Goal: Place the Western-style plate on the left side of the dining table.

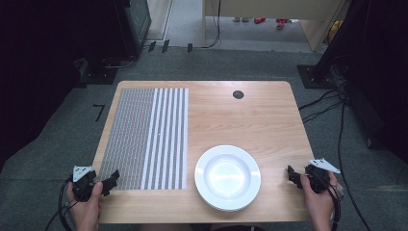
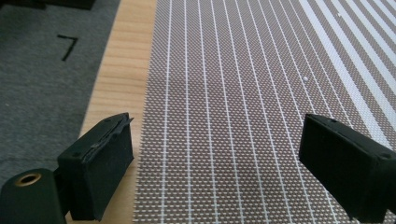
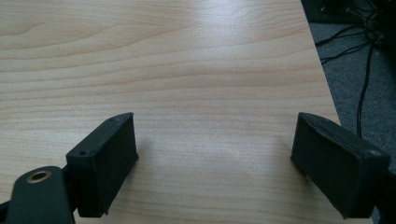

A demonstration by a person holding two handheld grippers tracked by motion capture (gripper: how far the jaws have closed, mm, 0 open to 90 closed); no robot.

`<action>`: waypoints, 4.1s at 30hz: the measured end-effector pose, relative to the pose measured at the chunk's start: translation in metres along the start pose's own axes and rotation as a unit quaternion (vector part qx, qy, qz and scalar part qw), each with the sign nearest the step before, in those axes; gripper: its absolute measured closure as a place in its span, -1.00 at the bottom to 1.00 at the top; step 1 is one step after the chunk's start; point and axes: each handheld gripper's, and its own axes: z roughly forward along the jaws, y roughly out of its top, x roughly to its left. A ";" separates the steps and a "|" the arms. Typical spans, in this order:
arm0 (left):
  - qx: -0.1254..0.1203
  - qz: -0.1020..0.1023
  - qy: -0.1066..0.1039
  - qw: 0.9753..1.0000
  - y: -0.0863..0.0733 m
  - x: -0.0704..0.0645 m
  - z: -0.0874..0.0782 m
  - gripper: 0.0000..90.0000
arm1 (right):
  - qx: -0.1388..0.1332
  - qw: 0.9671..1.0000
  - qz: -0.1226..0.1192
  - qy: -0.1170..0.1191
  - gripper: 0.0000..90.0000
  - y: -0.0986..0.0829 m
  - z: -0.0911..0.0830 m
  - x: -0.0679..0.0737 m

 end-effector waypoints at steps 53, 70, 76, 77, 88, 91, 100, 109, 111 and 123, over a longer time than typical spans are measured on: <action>-0.019 0.066 -0.065 0.995 0.058 -0.128 0.013 -0.78 | 0.003 1.000 0.004 -0.005 -0.78 0.000 0.001 0.002; -0.006 0.075 -0.101 0.992 0.046 -0.149 0.018 -0.78 | 0.005 1.000 0.008 -0.009 -0.83 0.000 0.001 0.001; -0.001 0.080 -0.111 0.991 0.042 -0.158 0.019 -0.78 | 0.008 1.000 0.007 -0.006 -0.87 0.001 0.002 0.002; 0.000 0.082 -0.113 0.990 0.041 -0.160 0.020 -0.78 | 0.008 1.000 0.006 -0.005 -0.87 0.001 0.002 0.002; 0.011 0.091 -0.128 0.987 0.034 -0.173 0.022 -0.78 | -0.028 0.998 0.050 0.014 -0.84 0.008 -0.014 0.001; 0.012 0.093 -0.130 0.987 0.033 -0.174 0.022 -0.78 | -0.050 0.997 0.049 0.016 -0.84 0.010 -0.020 0.005; 0.014 0.098 -0.136 0.986 0.031 -0.179 0.023 -0.78 | -0.101 0.992 0.062 0.052 -0.84 0.016 -0.030 0.024; 0.021 0.106 -0.145 0.984 0.026 -0.185 0.024 -0.78 | -0.119 0.988 0.035 0.090 -0.84 0.020 -0.034 0.055; 0.022 0.107 -0.147 0.983 0.025 -0.187 0.024 -0.78 | -0.116 0.987 0.034 0.101 -0.84 0.020 -0.033 0.061; 0.036 0.103 -0.169 0.979 0.019 -0.198 0.026 -0.78 | -0.097 0.987 0.039 0.122 -0.68 0.019 -0.028 0.082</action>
